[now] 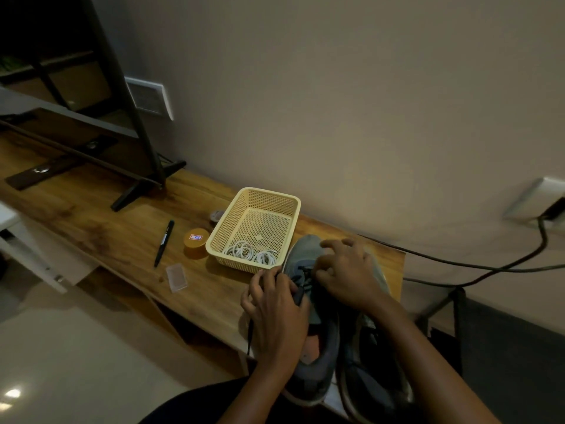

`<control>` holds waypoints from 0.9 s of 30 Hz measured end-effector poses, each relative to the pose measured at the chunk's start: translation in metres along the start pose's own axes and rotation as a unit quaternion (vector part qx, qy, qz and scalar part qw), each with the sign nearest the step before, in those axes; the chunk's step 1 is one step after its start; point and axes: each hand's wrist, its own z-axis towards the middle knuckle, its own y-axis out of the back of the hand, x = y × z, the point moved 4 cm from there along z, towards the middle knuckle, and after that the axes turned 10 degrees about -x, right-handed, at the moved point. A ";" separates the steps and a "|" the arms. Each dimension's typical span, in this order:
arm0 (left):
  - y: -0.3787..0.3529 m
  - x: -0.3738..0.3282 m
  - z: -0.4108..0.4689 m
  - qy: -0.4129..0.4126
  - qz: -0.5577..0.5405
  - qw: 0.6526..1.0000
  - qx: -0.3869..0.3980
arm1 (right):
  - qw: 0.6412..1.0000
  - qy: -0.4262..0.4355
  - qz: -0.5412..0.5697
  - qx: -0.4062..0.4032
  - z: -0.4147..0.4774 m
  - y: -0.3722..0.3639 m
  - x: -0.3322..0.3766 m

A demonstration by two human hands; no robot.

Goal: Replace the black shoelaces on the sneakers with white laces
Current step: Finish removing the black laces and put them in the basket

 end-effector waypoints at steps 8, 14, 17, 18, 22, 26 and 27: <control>0.000 0.000 -0.001 0.003 -0.002 1.000 -0.007 | 0.999 0.014 -0.017 0.040 0.001 -0.007 0.005; 0.004 0.000 -0.001 0.033 -0.032 0.999 0.018 | 0.990 -0.104 0.099 -0.001 0.001 0.018 -0.027; 0.004 0.001 -0.001 0.045 -0.047 0.997 0.039 | 0.994 -0.082 0.067 0.005 0.001 0.017 -0.020; 0.005 0.001 0.000 0.049 -0.049 0.997 0.045 | 0.998 -0.054 0.025 0.013 0.001 0.013 -0.014; 0.005 -0.001 0.000 0.043 -0.047 0.997 0.052 | 0.994 0.033 -0.072 0.071 0.000 -0.011 0.007; 0.005 -0.001 -0.001 0.030 -0.028 0.998 0.049 | 0.995 0.047 -0.063 0.063 0.000 -0.011 0.008; 0.005 -0.001 -0.001 0.028 -0.024 0.998 0.048 | 0.996 0.041 -0.050 0.058 0.001 -0.007 0.005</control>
